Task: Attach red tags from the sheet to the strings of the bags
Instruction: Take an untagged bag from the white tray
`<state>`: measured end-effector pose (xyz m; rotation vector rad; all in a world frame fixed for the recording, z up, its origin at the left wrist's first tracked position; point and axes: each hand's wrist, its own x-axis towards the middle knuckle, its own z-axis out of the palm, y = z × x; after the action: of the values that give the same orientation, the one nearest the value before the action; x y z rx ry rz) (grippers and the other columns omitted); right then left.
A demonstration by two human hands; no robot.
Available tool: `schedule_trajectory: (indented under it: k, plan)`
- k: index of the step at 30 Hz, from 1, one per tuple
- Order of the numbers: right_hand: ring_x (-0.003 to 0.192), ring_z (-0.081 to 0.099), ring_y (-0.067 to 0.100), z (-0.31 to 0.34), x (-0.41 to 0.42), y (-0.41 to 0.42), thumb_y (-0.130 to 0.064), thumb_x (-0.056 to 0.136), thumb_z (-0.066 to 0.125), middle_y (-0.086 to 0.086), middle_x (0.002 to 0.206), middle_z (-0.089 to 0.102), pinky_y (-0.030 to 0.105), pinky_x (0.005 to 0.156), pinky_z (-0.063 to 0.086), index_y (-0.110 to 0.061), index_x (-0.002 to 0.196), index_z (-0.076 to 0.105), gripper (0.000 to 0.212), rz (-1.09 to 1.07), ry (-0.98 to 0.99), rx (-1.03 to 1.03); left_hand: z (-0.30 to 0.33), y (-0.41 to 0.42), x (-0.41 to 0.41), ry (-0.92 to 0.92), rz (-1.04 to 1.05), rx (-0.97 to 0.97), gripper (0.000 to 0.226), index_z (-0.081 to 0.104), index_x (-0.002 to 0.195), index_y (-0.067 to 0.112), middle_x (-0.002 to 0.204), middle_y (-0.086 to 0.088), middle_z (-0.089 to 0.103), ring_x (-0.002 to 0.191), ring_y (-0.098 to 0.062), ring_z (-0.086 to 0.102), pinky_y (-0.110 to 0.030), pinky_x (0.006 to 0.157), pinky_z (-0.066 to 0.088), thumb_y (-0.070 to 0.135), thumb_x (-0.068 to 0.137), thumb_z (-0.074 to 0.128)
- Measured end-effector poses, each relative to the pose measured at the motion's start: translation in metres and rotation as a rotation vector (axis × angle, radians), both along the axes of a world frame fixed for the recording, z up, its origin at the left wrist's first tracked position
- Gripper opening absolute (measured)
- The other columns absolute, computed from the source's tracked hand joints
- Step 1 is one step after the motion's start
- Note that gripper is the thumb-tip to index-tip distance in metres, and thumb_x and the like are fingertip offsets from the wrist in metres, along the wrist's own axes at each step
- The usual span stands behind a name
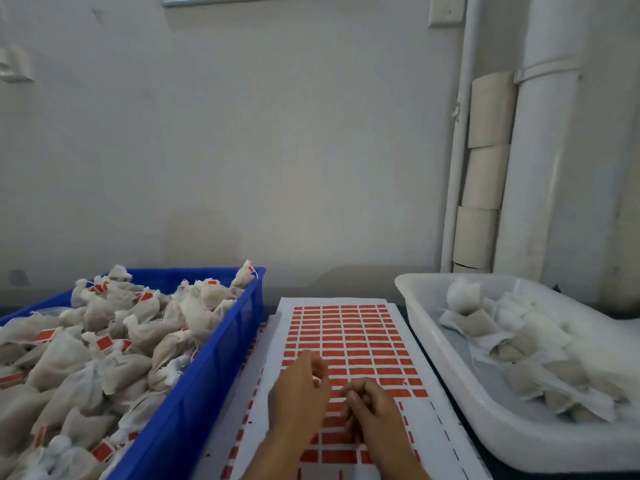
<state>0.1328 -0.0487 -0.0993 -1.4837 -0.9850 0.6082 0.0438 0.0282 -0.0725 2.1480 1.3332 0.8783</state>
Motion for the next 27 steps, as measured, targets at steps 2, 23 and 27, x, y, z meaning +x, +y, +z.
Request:
schedule_trajectory:
  k: [2,23,27]
  plan:
    - [0.052,0.057,0.007,0.001,-0.001,0.000,-0.011,0.096,0.044,0.002,0.066,0.062,0.016,0.054,0.048,-0.012,0.088,0.057,0.015,-0.026,0.016,0.011,-0.011,-0.001,0.005,0.029,-0.022,-0.040,0.012,0.045,0.091,0.040,0.090,0.020,0.056,0.067,0.001,0.056,-0.004,0.053,0.036,0.037,0.089,0.057]
    - [0.069,0.059,0.016,0.115,0.086,0.008,-0.001,0.093,0.043,0.006,0.080,0.061,0.026,0.063,0.054,-0.010,0.087,0.058,0.019,-0.342,-0.049,0.017,-0.038,0.001,0.015,0.077,-0.157,-0.025,0.010,0.050,0.088,0.037,0.083,0.020,0.057,0.063,-0.002,0.058,-0.005,0.055,0.041,0.037,0.086,0.060]
    - [0.060,0.054,0.017,0.130,0.155,0.018,0.005,0.089,0.040,0.009,0.070,0.056,0.026,0.052,0.048,-0.007,0.076,0.057,0.025,-0.436,-0.058,-0.074,-0.039,0.004,0.015,0.072,-0.176,-0.026,0.010,0.050,0.088,0.037,0.082,0.020,0.056,0.065,-0.003,0.057,-0.005,0.056,0.041,0.037,0.086,0.060]
